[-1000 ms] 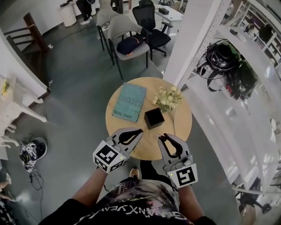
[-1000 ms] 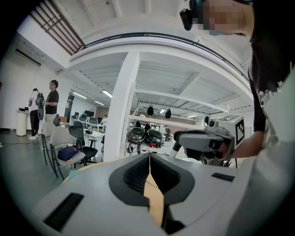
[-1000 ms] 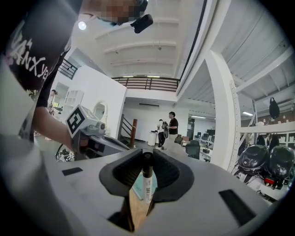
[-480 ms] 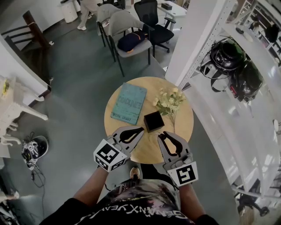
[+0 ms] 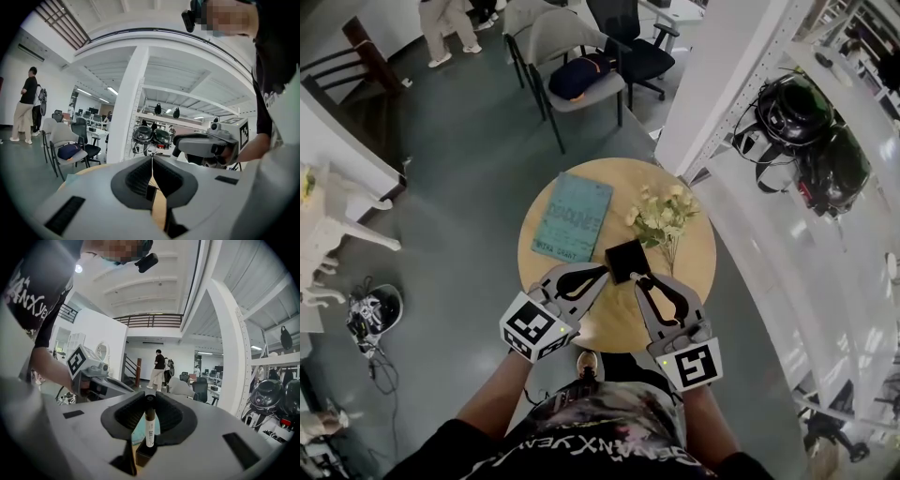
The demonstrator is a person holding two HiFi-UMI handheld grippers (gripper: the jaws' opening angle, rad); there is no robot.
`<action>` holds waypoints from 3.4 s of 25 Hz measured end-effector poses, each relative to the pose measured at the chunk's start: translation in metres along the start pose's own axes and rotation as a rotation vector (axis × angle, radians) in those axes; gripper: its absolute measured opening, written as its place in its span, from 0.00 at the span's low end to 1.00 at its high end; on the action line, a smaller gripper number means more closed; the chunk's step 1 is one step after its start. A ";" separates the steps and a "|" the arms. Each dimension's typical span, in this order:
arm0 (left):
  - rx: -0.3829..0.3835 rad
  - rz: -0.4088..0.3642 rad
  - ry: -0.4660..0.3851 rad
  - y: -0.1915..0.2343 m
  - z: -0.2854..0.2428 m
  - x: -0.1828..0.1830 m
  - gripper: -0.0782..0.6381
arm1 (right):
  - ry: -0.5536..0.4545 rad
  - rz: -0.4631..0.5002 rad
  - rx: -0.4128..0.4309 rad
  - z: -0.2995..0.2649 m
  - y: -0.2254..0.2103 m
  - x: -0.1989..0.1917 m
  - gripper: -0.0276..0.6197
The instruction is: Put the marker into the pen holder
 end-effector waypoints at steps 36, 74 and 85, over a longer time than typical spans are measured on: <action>-0.004 0.019 0.125 0.019 -0.059 -0.060 0.14 | 0.111 -0.080 0.021 -0.041 -0.034 -0.092 0.16; -0.007 0.008 0.167 0.016 -0.068 -0.080 0.14 | 0.263 -0.198 0.014 -0.048 -0.037 -0.155 0.16; 0.001 -0.014 0.158 0.004 -0.057 -0.074 0.14 | 0.258 -0.183 0.055 -0.036 -0.029 -0.149 0.31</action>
Point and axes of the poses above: the fingertips, and each gripper's own axes: z backward along the fingers, y to its left, x out of its top, the point moved 4 cm from there along z, backward along the fingers, and after that the axes turned 12 degrees about x, right-handed, at the moved point
